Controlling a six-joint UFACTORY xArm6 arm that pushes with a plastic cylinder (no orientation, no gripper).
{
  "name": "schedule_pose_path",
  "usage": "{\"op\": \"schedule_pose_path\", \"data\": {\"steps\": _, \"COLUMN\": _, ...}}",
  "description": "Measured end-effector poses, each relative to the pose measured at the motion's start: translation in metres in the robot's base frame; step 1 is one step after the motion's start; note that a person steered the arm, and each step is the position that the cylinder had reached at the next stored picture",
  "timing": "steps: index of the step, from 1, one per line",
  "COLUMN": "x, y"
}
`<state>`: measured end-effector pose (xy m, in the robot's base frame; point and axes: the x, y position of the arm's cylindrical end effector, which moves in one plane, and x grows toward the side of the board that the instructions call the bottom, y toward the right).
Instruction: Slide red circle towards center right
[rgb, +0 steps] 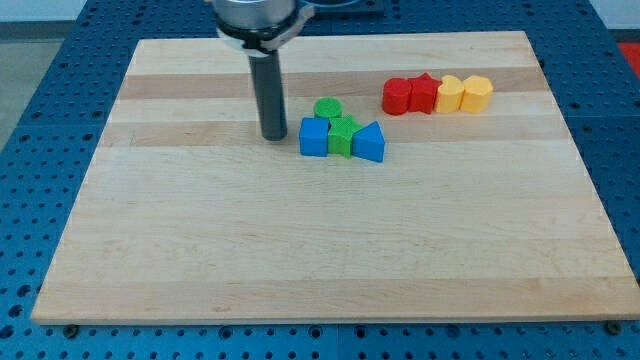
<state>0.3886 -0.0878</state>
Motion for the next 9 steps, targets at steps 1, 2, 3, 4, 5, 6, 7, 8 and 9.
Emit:
{"op": "schedule_pose_path", "data": {"steps": 1, "x": -0.006, "y": -0.030}}
{"op": "schedule_pose_path", "data": {"steps": 2, "x": -0.045, "y": -0.032}}
{"op": "schedule_pose_path", "data": {"steps": 3, "x": -0.080, "y": -0.017}}
{"op": "schedule_pose_path", "data": {"steps": 4, "x": -0.094, "y": 0.021}}
{"op": "schedule_pose_path", "data": {"steps": 5, "x": -0.095, "y": 0.067}}
{"op": "schedule_pose_path", "data": {"steps": 6, "x": -0.094, "y": 0.095}}
{"op": "schedule_pose_path", "data": {"steps": 7, "x": -0.092, "y": 0.126}}
{"op": "schedule_pose_path", "data": {"steps": 8, "x": -0.086, "y": 0.145}}
{"op": "schedule_pose_path", "data": {"steps": 9, "x": -0.070, "y": 0.150}}
